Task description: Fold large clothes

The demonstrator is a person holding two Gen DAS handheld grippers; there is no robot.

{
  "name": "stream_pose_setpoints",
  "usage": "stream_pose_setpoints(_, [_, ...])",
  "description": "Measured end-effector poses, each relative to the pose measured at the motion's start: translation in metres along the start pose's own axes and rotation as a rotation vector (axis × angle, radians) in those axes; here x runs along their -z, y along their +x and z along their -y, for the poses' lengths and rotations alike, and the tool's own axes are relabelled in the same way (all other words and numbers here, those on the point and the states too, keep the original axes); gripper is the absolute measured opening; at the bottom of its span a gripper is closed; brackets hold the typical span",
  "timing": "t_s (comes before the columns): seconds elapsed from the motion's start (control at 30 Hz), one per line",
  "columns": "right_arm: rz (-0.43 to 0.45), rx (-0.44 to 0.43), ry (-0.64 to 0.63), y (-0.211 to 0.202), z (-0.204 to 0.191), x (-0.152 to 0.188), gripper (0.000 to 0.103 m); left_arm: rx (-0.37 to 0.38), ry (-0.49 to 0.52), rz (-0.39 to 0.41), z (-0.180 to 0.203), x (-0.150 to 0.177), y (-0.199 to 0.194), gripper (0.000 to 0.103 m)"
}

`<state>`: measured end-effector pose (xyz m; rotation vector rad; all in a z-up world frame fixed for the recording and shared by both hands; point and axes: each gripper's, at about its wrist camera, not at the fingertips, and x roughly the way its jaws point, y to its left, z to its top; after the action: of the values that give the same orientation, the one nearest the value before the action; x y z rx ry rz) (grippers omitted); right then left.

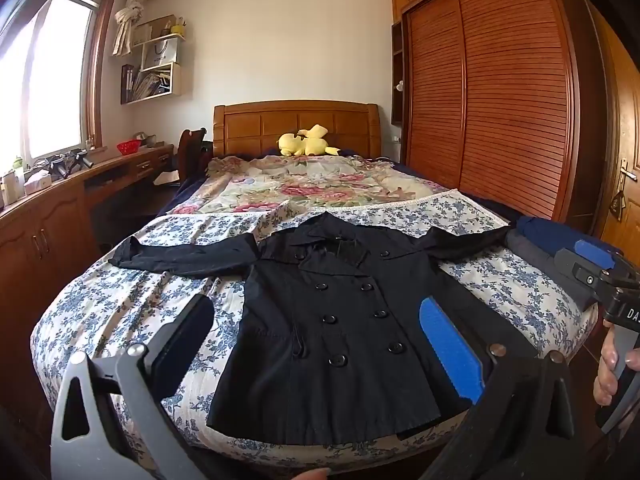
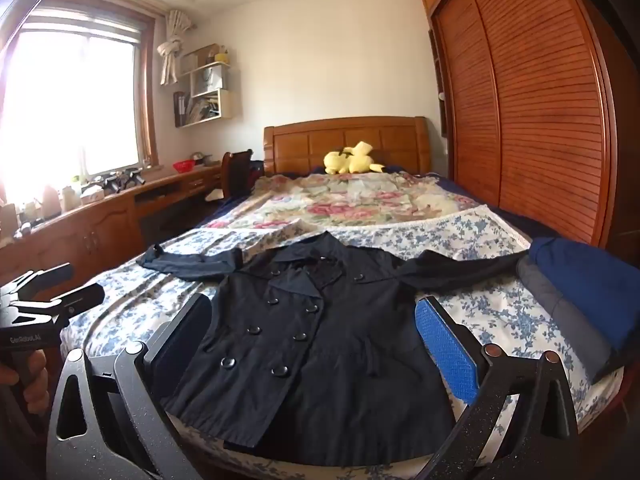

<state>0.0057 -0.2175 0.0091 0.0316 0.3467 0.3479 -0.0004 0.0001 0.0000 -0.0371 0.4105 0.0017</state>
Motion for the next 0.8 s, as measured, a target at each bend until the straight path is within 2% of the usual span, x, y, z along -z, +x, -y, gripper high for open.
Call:
stream_pose_setpoints(0.5, [-0.008, -0.003, 0.002, 0.0, 0.001, 0.004, 0.103, 0.008, 0.001, 0.007, -0.002, -0.001, -0.005, 0.103])
stream_pose_setpoints(0.8, [-0.006, -0.003, 0.005, -0.001, 0.0, 0.007, 0.103, 0.0, 0.012, 0.018, 0.011, -0.003, -0.012, 0.103])
